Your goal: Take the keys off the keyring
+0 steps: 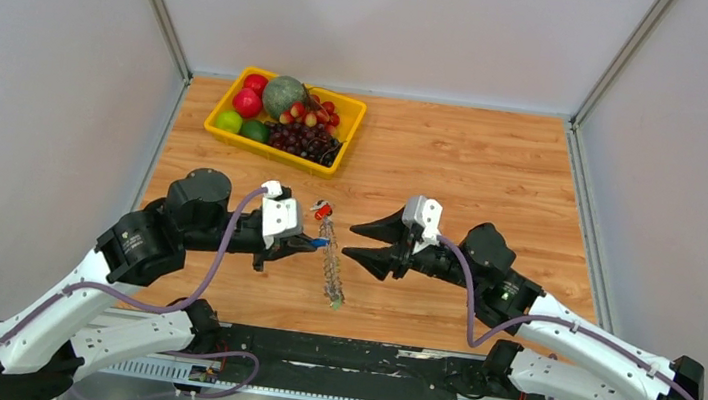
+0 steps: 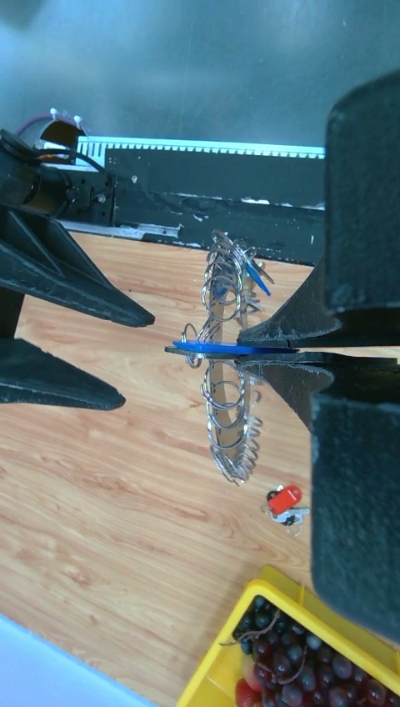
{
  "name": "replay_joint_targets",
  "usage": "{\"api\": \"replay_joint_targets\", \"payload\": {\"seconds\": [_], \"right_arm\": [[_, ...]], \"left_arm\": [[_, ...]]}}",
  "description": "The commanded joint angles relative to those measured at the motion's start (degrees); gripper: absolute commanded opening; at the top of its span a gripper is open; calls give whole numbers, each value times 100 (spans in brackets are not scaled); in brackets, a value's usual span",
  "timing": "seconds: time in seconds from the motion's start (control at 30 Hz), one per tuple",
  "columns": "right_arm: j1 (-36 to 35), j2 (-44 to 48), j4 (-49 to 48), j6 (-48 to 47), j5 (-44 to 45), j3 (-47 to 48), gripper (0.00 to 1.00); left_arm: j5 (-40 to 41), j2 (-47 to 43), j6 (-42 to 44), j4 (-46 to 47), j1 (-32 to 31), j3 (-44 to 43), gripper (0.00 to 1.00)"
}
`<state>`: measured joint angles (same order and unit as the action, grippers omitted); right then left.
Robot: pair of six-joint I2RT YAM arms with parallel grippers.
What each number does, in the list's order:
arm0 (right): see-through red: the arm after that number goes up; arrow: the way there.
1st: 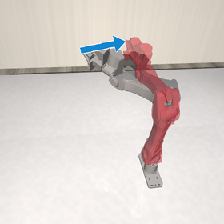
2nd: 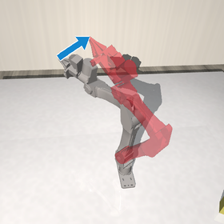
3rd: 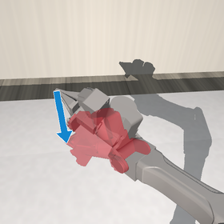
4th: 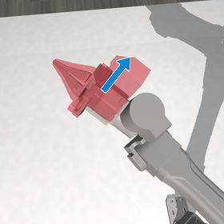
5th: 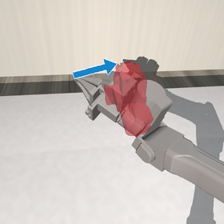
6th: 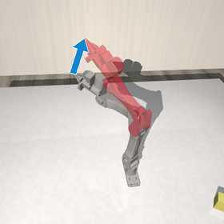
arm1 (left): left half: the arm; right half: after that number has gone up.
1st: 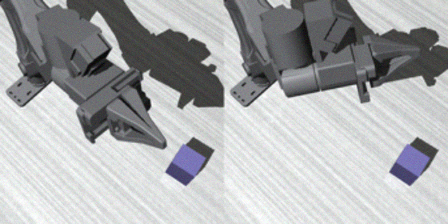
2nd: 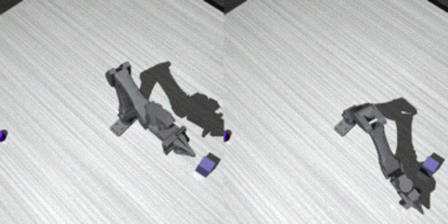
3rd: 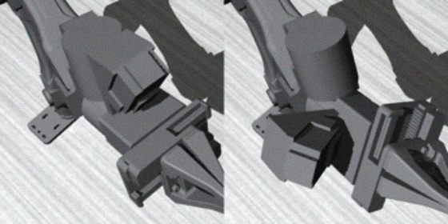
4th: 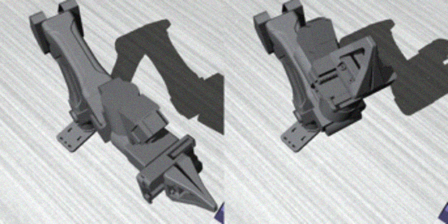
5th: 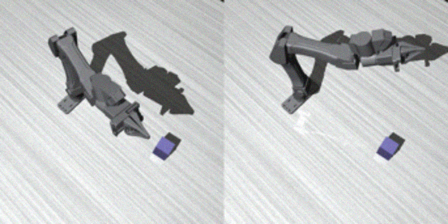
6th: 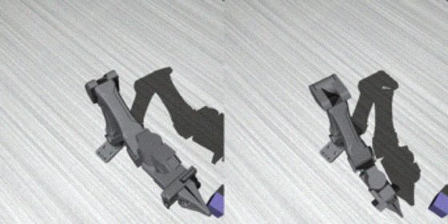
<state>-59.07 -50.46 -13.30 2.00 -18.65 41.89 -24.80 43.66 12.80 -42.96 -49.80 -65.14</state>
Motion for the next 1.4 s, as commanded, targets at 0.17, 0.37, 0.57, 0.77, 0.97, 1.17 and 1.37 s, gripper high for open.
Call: {"api": "replay_joint_targets", "payload": {"seconds": [0.17, 0.37, 0.57, 0.77, 0.97, 1.17, 1.37], "right_arm": [[-1, 52, -123, -1571, -917, -67, 56], [-5, -118, -173, -1650, -1659, 133, 60], [0, -349, -178, -1594, -2021, 359, 57], [-13, -506, -421, -1373, -2257, 446, 52], [-12, -512, -435, -1286, -2375, 428, 39], [-9, -492, -384, -1219, -2458, 412, 37], [-11, -491, -392, -1193, -2503, 452, 28]], "left_arm": [[-686, -50, 319, 243, -8, -345, 0], [-1198, 52, 453, 218, -12, -362, 0], [-1234, 117, 536, 218, -10, -383, 0], [-1239, 179, 557, 227, -12, -363, 0], [-1019, 132, 575, 250, -12, -379, 0], [-893, 107, 504, 262, -11, -400, 0], [-850, 95, 475, 253, -10, -376, 0]]}}
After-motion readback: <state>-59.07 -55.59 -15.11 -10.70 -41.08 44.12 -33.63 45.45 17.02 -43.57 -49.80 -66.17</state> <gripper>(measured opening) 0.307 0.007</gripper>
